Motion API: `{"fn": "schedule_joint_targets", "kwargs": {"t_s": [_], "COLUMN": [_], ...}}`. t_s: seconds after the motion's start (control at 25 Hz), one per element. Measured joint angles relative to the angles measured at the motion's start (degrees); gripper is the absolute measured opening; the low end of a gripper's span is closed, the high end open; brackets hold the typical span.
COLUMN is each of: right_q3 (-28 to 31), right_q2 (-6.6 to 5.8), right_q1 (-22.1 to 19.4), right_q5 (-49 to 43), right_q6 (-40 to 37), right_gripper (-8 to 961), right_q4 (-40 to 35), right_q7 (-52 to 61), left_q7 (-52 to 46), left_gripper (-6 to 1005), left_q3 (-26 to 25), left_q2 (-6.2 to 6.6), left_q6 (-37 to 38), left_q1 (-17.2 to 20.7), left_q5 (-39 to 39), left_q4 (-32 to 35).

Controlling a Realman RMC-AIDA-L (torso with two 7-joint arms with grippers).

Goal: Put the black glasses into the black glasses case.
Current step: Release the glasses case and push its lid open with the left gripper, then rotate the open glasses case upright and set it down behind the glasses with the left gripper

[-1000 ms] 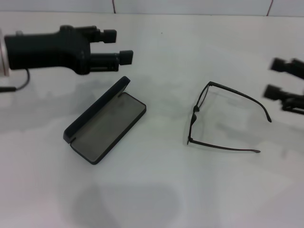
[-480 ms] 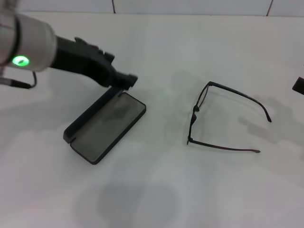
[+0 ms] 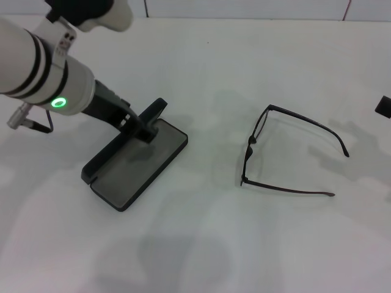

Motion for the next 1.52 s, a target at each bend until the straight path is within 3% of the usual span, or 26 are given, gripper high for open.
{"fn": "schedule_joint_targets", "kwargs": {"t_s": [0.72, 1.04, 1.24, 1.52], "right_q3": [0.09, 0.08, 0.08, 0.08], "right_q2": [0.30, 0.45, 0.47, 0.48], "right_q1": [0.34, -0.19, -0.24, -0.29], "right_q5": [0.18, 0.41, 0.42, 0.40], "right_q6": [1.31, 1.36, 1.36, 1.35], "right_gripper": [840, 841, 841, 840], "right_q4": [0.13, 0.16, 0.16, 0.15], "right_q7": [-1.52, -1.93, -2.07, -2.14], "left_q7": [-3.04, -3.13, -3.16, -2.96], "left_gripper": [753, 533, 317, 234], "left_q3": [5.39, 6.84, 6.94, 7.22], "left_q2": [-0.03, -0.03, -0.03, -0.03], "left_q6": [3.90, 3.96, 3.97, 3.98], "left_q1": [-3.65, -4.39, -4.46, -4.55], "left_q5": [5.98, 7.49, 7.52, 7.67], "left_q4": [-4.51, -4.65, -4.68, -3.53]}}
